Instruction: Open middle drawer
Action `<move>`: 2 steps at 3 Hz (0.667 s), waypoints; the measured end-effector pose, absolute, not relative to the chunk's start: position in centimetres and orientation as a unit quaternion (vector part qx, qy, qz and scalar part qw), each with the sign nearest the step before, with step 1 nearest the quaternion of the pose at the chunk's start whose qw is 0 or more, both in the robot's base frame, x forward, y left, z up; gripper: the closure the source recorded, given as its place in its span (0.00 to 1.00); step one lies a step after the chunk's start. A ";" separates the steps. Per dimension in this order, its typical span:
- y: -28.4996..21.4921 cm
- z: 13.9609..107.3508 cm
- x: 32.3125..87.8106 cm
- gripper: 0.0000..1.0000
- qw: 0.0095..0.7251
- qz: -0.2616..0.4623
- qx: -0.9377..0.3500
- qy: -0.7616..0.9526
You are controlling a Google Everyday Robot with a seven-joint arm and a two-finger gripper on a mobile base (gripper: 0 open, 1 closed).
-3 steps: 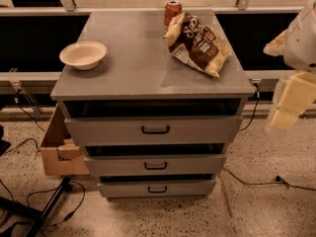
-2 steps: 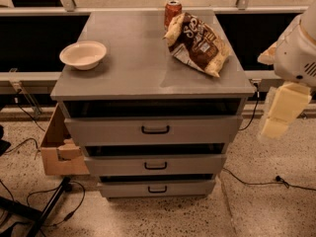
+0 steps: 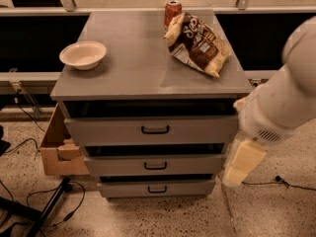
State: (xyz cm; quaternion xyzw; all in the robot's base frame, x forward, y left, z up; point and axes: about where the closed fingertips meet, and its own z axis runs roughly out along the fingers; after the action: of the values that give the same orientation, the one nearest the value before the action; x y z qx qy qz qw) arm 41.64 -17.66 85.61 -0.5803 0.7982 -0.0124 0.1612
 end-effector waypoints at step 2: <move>-14.9 70.0 41.6 0.00 0.138 -0.041 -0.586 0.797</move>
Offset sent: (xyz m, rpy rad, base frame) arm 0.0237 0.0420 -0.2482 -0.1305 -0.0738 -0.0230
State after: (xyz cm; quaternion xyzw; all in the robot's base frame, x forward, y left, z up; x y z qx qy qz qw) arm 41.61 -14.86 70.03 -0.5860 0.7974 -0.0413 0.1382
